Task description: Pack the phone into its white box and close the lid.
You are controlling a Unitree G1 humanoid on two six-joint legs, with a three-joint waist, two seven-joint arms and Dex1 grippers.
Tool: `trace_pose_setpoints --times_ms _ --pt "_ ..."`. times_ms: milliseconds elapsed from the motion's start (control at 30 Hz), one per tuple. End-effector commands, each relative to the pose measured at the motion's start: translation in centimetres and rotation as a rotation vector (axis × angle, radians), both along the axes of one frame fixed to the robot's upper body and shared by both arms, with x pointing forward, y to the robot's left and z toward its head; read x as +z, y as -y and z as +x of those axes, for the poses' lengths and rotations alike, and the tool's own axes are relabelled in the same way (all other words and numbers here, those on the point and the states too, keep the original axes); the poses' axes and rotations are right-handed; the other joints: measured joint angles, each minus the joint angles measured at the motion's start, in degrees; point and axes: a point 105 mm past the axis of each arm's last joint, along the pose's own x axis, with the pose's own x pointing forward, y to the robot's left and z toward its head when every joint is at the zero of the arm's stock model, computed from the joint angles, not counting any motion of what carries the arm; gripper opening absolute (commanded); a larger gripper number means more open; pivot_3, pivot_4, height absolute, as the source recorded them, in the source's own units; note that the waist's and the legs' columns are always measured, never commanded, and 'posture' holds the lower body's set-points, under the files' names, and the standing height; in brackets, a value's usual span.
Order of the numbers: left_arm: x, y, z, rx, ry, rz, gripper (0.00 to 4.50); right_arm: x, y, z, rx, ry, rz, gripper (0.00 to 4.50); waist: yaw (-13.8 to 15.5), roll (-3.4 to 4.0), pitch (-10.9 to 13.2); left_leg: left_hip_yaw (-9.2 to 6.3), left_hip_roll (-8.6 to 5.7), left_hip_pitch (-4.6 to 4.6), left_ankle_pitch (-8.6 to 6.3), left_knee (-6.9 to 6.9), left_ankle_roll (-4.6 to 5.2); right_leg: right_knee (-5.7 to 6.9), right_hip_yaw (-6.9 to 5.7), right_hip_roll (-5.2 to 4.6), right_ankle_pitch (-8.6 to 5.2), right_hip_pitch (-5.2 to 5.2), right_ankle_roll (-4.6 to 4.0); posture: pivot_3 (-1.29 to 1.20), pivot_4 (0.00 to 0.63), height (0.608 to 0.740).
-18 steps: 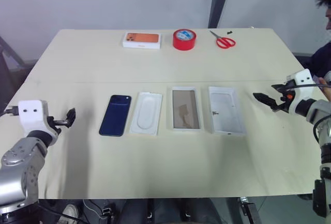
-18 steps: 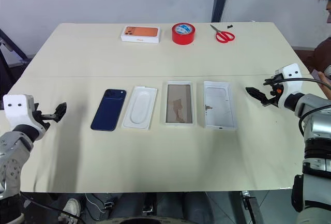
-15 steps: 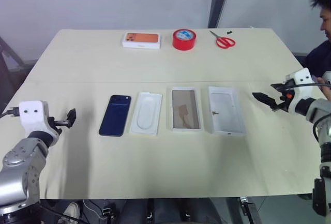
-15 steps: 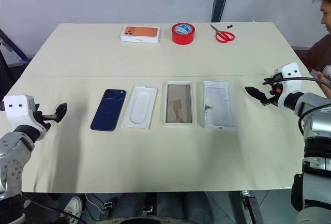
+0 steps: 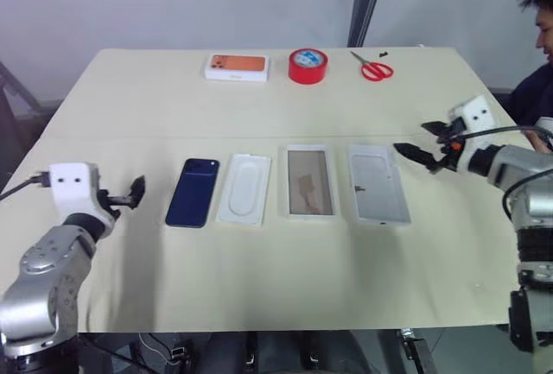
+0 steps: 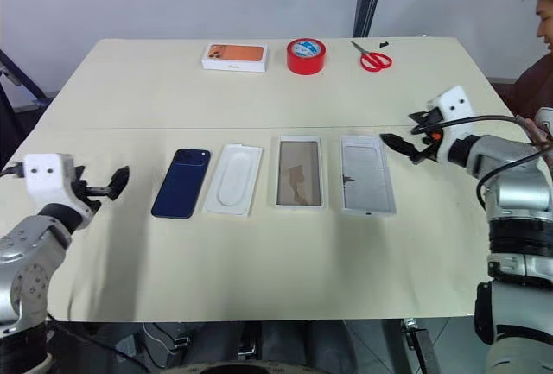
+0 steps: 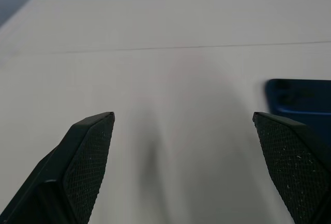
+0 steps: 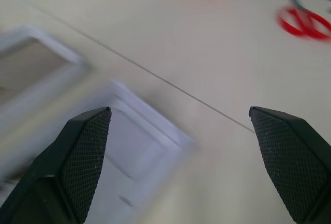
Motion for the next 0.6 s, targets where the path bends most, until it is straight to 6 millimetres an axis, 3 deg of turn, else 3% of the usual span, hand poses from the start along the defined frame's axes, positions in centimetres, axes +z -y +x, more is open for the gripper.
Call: trace_pose_setpoints --times_ms 33,167,267,600 --pt "1.9 4.6 0.6 -0.19 0.051 -0.031 4.5 1.5 -4.9 -1.6 0.158 0.054 -0.002 4.47 0.16 0.0 0.0 -0.01 0.0 -0.02 0.0 0.02 0.0 0.0 0.0 0.0 0.0 0.01 0.0 0.0 0.15 0.719" --pt "1.0 8.3 0.9 -0.305 -0.042 -0.079 4.5 0.4 -9.9 -4.1 0.3 0.047 -0.019 4.47 0.14 0.0 0.0 -0.01 -0.01 -0.03 0.0 0.04 0.0 -0.02 0.0 0.0 0.0 0.01 0.01 0.0 0.15 0.719" --pt "-0.3 10.2 0.7 -0.362 -0.179 -0.094 4.5 -0.1 -12.4 -5.9 0.364 0.042 -0.027 4.47 0.08 -0.01 0.0 -0.02 -0.01 -0.03 0.0 0.05 0.0 0.01 0.0 0.01 0.0 0.01 0.01 0.0 0.15 0.719" --pt "-1.3 12.6 1.0 -0.395 -0.356 -0.234 4.5 -0.6 -13.6 -7.1 0.379 0.012 0.013 4.47 0.09 -0.05 0.01 -0.04 -0.02 -0.03 0.12 0.16 -0.17 0.04 -0.02 0.11 0.0 0.04 0.01 0.0 0.15 0.719"
